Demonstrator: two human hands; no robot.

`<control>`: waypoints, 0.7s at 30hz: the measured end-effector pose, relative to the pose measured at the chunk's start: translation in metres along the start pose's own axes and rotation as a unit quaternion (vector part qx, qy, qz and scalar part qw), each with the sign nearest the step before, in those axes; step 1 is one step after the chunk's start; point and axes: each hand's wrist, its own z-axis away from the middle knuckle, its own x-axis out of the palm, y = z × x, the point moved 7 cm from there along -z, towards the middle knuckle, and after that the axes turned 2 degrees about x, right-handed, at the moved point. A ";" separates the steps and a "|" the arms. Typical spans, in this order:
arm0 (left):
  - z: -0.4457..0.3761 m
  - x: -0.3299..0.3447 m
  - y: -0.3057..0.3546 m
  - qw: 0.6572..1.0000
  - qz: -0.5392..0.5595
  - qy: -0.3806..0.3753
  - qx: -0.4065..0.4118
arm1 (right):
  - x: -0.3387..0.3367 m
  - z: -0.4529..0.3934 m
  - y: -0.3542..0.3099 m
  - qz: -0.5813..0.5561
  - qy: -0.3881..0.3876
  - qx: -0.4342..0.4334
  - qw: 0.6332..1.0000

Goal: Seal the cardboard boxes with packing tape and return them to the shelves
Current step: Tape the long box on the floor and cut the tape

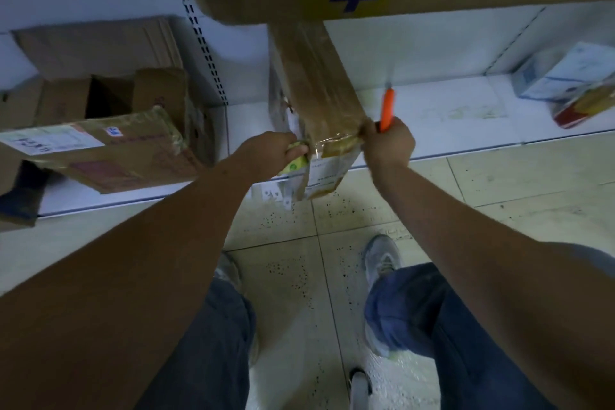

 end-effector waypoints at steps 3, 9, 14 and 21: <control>-0.004 0.008 0.009 1.000 0.014 -0.003 -0.009 | 0.001 0.014 -0.020 0.052 -0.001 -0.106 0.993; -0.010 0.019 0.026 0.997 0.066 -0.011 -0.024 | 0.001 -0.018 -0.037 0.086 -0.042 -0.052 0.994; -0.010 0.022 0.027 0.994 0.098 -0.023 -0.038 | 0.016 0.004 -0.021 0.045 0.006 0.002 0.999; -0.011 0.015 0.015 0.980 0.187 -0.025 -0.059 | 0.000 0.006 -0.028 0.110 -0.009 -0.071 0.991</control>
